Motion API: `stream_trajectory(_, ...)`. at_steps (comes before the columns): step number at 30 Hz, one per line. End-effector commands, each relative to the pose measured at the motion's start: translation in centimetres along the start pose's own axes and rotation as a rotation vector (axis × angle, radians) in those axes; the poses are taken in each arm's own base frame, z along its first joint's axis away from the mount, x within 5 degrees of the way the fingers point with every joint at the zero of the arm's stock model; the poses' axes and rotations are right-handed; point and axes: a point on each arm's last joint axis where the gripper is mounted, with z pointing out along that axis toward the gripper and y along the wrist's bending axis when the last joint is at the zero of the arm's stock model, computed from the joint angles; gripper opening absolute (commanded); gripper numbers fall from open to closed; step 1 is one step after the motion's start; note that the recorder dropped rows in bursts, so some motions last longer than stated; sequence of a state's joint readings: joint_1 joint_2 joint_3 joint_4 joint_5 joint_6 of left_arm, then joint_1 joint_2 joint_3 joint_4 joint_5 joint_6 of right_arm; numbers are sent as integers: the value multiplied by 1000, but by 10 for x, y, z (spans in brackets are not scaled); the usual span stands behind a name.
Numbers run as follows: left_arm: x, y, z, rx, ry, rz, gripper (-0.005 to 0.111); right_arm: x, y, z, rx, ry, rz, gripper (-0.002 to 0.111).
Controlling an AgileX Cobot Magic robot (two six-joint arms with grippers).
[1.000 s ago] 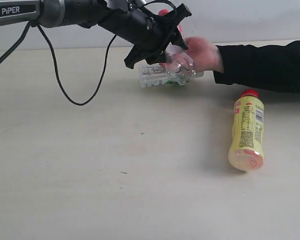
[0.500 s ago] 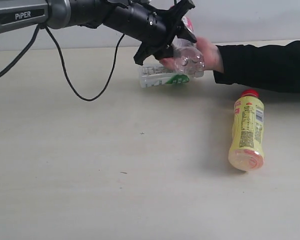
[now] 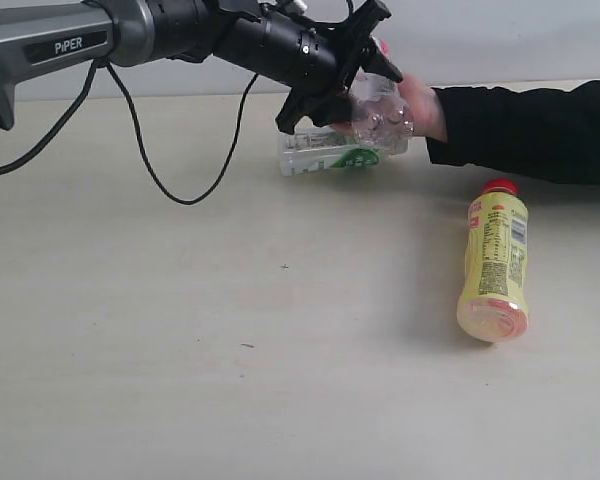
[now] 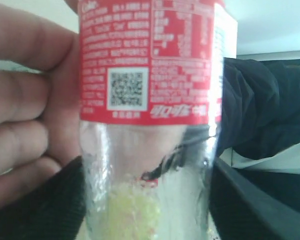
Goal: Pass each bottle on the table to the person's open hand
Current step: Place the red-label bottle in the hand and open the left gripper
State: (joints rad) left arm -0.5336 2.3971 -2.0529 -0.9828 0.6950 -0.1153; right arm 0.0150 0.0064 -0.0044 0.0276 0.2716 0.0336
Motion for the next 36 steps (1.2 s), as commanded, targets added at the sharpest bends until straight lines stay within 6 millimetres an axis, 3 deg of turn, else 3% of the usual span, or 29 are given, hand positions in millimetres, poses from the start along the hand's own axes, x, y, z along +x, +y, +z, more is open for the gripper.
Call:
stream_trajectory(1, -4, -4, -3, 26, -25, -2, 86, 1, 0, 0, 5, -6, -5, 0)
stream_trajectory(4, -5, -7, -6, 31, -28, 11, 92, 1, 0, 0, 5, -6, -5, 0)
stream_trajectory(16, -3, -21, -24, 45, 18, 71, 92, 1, 0, 0, 5, -6, -5, 0)
stream_trajectory(25, -1, -18, -38, 20, 129, 93, 92, 1, 0, 0, 5, -6, -5, 0)
stream_trajectory(33, 8, -21, -46, 3, 230, 204, 92, 1, 0, 0, 5, -6, -5, 0)
stream_trajectory(36, 25, -31, -49, -45, 303, 320, 92, 1, 0, 0, 5, -6, -5, 0)
